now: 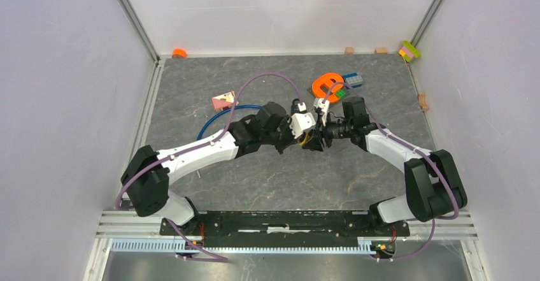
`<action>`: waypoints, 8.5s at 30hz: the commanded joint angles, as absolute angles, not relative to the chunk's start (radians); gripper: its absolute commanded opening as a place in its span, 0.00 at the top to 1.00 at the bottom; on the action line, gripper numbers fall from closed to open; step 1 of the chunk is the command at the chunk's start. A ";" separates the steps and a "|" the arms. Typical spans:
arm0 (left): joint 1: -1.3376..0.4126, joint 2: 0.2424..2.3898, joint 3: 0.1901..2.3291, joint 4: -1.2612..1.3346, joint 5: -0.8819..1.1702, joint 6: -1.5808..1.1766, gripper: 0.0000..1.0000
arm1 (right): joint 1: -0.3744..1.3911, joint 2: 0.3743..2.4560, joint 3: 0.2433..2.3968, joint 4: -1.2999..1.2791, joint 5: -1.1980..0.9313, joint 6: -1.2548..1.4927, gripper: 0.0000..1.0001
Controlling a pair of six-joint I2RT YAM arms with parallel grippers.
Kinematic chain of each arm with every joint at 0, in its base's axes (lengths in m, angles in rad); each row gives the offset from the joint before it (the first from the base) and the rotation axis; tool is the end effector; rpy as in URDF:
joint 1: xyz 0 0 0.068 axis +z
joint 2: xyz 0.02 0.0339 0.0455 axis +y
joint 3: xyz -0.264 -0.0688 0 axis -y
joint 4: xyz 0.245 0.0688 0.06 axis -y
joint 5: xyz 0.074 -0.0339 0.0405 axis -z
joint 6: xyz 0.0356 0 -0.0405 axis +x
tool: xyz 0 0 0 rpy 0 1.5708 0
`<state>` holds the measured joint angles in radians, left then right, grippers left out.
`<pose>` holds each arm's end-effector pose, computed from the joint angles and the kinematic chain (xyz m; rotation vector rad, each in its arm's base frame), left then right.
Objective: Unlock with the key
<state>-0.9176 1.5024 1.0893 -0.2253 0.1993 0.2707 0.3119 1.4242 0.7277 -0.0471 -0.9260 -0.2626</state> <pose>0.1997 -0.2726 0.2686 1.3551 1.8034 -0.5739 0.2559 0.1124 0.1989 -1.0475 1.9040 1.0823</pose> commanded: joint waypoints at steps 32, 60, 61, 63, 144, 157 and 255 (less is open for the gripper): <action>-0.925 1.507 1.087 -0.201 0.237 0.310 0.98 | 0.308 1.437 0.761 -0.037 -0.989 -0.290 1.00; -0.924 1.522 1.086 -0.203 0.239 0.305 0.98 | 0.307 1.434 0.763 -0.031 -0.994 -0.275 1.00; -0.925 1.522 1.086 -0.204 0.240 0.305 0.98 | 0.307 1.433 0.763 -0.029 -0.995 -0.276 1.00; -0.925 1.524 1.086 -0.203 0.239 0.305 0.98 | 0.307 1.432 0.762 -0.029 -0.996 -0.275 1.00; -1.049 1.582 1.054 -0.073 -0.293 0.360 0.98 | 0.289 1.428 0.709 0.107 -1.029 -0.132 1.00; -1.049 1.554 1.062 -0.049 -0.311 0.355 0.98 | 0.290 1.434 0.693 0.118 -1.016 -0.127 1.00; -0.951 1.550 1.110 -0.143 0.288 0.376 0.27 | 0.218 1.303 0.710 -0.386 -1.173 -0.672 1.00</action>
